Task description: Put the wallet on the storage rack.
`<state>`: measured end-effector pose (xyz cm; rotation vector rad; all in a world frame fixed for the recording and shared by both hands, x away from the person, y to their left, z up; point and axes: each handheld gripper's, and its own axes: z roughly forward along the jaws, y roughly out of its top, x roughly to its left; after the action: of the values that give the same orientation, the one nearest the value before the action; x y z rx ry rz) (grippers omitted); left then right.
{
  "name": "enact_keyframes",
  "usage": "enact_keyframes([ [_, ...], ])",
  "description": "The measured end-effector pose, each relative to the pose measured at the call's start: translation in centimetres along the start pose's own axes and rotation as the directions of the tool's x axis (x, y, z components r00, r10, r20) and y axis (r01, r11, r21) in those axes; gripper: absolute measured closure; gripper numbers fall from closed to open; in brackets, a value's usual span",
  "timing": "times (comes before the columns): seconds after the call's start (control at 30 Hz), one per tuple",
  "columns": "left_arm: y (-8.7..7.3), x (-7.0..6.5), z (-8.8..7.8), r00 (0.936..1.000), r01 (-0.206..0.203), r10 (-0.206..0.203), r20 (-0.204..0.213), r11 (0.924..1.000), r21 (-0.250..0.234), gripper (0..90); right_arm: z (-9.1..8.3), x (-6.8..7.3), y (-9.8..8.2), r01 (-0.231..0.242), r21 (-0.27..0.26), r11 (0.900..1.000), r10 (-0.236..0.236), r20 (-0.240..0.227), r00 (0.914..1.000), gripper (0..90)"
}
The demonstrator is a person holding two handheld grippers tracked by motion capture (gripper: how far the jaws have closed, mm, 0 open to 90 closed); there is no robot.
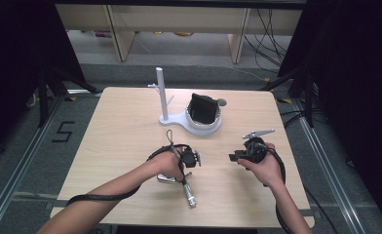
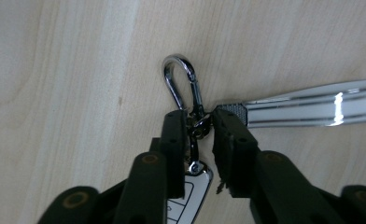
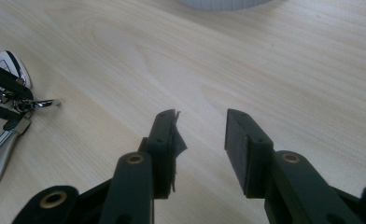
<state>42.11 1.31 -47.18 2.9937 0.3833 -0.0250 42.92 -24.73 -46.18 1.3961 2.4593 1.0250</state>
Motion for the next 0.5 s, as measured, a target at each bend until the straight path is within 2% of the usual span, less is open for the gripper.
enact_keyframes([
  [0.03, -0.03, 0.05, -0.03, 1.0, -0.004, 0.004, -0.006, 1.0, 0.001, 75.4, -0.06, 0.06, -0.1, -0.011, 0.001, 1.0, 0.011, 0.025, 0.9996, 64.5],
  [0.07, -0.1, 0.03, -0.04, 1.0, 0.006, -0.006, -0.001, 1.0, 0.005, 75.7, -0.02, 0.02, -0.11, -0.017, -0.011, 1.0, 0.017, 0.016, 0.9997, 64.5],
  [0.1, -0.17, 0.07, -0.03, 1.0, 0.008, -0.008, -0.002, 1.0, 0.005, 76.0, -0.16, 0.0, -0.1, -0.022, -0.002, 1.0, 0.022, 0.012, 0.9997, 64.4],
  [0.2, -0.39, 0.07, -0.01, 0.9987, 0.051, -0.051, 0.008, 0.9987, -0.003, 76.6, -0.32, 0.01, -0.09, -0.018, 0.01, 1.0, 0.018, 0.015, 0.9997, 64.3],
  [0.23, -0.45, 0.13, -0.03, 0.9984, 0.056, -0.056, 0.009, 0.9984, -0.002, 76.7, -0.24, -0.08, -0.13, -0.003, 0.005, 1.0, 0.002, 0.02, 0.9998, 64.3],
  [0.27, -0.52, 0.16, 0.0, 0.9979, 0.063, -0.063, 0.01, 0.998, -0.006, 76.9, -0.09, 0.36, -0.17, -0.055, -0.008, 0.998, 0.055, 0.004, 0.9985, 64.2],
  [0.3, -0.58, 0.21, -0.02, 0.9968, 0.077, -0.077, 0.022, 0.997, -0.005, 77.2, -0.1, 0.36, -0.15, -0.047, -0.004, 0.999, 0.047, 0.005, 0.9989, 64.2],
  [0.33, -0.64, 0.32, -0.05, 0.9961, 0.083, -0.083, 0.031, 0.9966, -0.001, 77.5, -0.27, 0.14, -0.06, -0.016, 0.014, 1.0, 0.016, 0.016, 0.9998, 64.2],
  [0.37, -0.71, 0.43, -0.06, 0.9956, 0.086, -0.086, 0.037, 0.9963, -0.003, 77.9, -0.15, 0.05, -0.09, 0.002, 0.009, 1.0, -0.002, 0.02, 0.9998, 64.2],
  [0.4, -0.83, 0.47, -0.02, 0.9942, 0.098, -0.098, 0.045, 0.9951, -0.01, 78.6, -0.17, 0.22, -0.02, -0.017, 0.01, 1.0, 0.017, 0.014, 0.9998, 64.2],
  [0.43, -0.9, 0.49, -0.03, 0.9921, 0.116, -0.115, 0.05, 0.9932, -0.012, 79.3, -0.13, 0.19, -0.01, -0.007, 0.005, 1.0, 0.007, 0.005, 1.0, 64.2],
  [0.5, -1.0, 0.61, -0.11, 0.9926, 0.113, -0.113, 0.045, 0.9935, -0.013, 80.2, -0.07, 0.12, 0.0, 0.002, -0.001, 1.0, -0.002, -0.003, 1.0, 64.1],
])
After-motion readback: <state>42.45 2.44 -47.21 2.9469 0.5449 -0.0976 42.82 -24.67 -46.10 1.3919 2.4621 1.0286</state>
